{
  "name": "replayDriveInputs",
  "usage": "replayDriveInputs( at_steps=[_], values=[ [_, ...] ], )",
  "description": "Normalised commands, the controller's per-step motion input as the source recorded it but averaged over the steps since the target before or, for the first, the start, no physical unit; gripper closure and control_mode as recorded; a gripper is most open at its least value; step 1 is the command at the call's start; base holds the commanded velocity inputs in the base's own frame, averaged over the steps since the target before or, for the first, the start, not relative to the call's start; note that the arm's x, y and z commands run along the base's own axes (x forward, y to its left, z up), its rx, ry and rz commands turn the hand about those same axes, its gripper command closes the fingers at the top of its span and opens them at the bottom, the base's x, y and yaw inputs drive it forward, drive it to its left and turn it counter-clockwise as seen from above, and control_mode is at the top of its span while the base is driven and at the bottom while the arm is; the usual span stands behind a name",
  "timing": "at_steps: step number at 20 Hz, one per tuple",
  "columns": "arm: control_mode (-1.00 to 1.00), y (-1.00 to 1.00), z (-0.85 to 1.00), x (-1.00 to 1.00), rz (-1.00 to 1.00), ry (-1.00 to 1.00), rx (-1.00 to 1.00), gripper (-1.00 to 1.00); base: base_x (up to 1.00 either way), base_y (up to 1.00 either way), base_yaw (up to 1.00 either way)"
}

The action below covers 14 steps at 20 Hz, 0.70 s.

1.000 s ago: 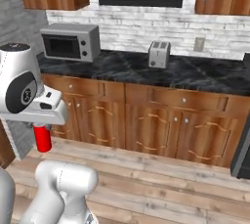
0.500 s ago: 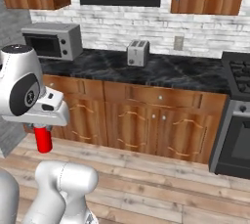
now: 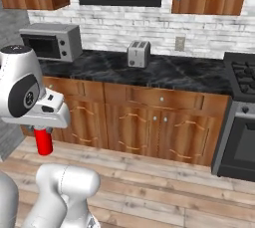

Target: Four empty soda cans are scattered around the kitchen. Gather all the cans and cluster them next to the stove for recycling.

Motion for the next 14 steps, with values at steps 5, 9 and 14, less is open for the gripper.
replayDriveInputs(
  at_steps=[5,9,14],
  values=[
    [1.0,0.0,0.0,0.0,0.0,0.0,0.0,1.0,0.98,-0.44,0.12],
    [1.0,0.0,0.0,0.0,0.0,0.0,0.0,1.0,1.0,-0.37,0.11],
    [1.0,0.0,0.0,0.0,0.0,0.0,0.0,1.0,1.0,-0.25,0.04]
  ],
)
